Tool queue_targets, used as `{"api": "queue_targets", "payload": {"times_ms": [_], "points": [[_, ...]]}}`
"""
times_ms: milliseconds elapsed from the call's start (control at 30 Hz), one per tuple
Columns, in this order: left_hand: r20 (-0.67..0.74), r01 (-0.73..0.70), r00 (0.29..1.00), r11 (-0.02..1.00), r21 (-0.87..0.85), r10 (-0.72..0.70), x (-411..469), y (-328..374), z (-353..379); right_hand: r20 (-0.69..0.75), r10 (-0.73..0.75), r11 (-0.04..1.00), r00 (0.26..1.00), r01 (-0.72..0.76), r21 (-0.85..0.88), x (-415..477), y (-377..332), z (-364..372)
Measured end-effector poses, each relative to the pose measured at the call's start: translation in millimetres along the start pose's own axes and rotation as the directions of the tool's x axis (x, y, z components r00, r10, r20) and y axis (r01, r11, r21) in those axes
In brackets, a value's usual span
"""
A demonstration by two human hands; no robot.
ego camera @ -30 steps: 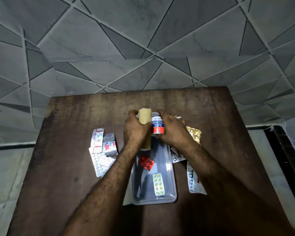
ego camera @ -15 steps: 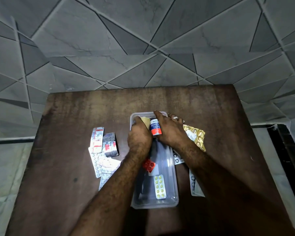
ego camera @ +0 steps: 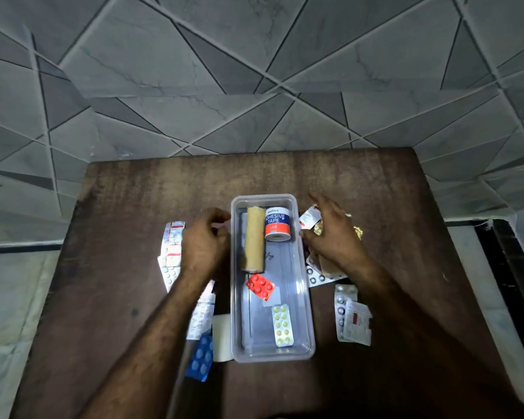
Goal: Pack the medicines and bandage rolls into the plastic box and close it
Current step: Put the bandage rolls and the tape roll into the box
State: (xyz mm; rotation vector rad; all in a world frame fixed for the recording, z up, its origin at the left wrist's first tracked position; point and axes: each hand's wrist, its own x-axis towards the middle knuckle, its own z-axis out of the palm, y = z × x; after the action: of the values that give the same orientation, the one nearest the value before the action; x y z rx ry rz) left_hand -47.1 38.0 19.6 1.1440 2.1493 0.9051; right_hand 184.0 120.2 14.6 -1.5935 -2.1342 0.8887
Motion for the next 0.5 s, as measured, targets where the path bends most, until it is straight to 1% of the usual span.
{"api": "queue_targets", "payload": {"times_ms": [33,67,100,167,200,267,400,500], "points": [[0.036,0.011,0.999,1.0,-0.025,-0.01,-1.4,-14.5,-12.3,0.002,0.023,1.0,1.0,-0.023,0.006,-4.7,6.2,-6.1],[0.104,0.033,0.994,0.999,-0.033,-0.03,-3.6,-29.0,-24.7,0.021,0.045,0.999,0.999,-0.045,-0.002,-9.9,12.6,-11.2],[0.194,0.063,0.979,0.998,-0.001,-0.062,-7.2,-43.3,-36.6,0.056,0.064,0.998,0.996,-0.063,-0.016,-15.5,18.5,-14.9],[0.371,0.088,0.919,0.988,0.13,-0.13,-21.1,-66.5,-54.5,0.159,0.097,0.993,0.983,-0.084,-0.087,-26.6,31.2,-16.0],[0.425,0.067,0.894,0.98,0.189,-0.143,-31.3,-73.6,-59.7,0.204,0.106,0.986,0.973,-0.077,-0.146,-31.1,37.5,-14.0],[0.496,-0.031,0.861,0.962,0.27,-0.111,-55.2,-81.4,-61.3,0.259,0.124,0.965,0.958,-0.056,-0.257,-38.8,47.2,-7.2],[0.623,-0.248,0.78,0.883,0.397,-0.061,-96.8,-85.9,-42.5,0.304,0.137,0.921,0.943,-0.009,-0.389,-48.1,51.5,4.1],[0.649,-0.357,0.76,0.805,0.474,-0.045,-117.6,-86.7,-29.8,0.316,0.157,0.887,0.936,0.007,-0.461,-51.7,52.0,10.1]]}}
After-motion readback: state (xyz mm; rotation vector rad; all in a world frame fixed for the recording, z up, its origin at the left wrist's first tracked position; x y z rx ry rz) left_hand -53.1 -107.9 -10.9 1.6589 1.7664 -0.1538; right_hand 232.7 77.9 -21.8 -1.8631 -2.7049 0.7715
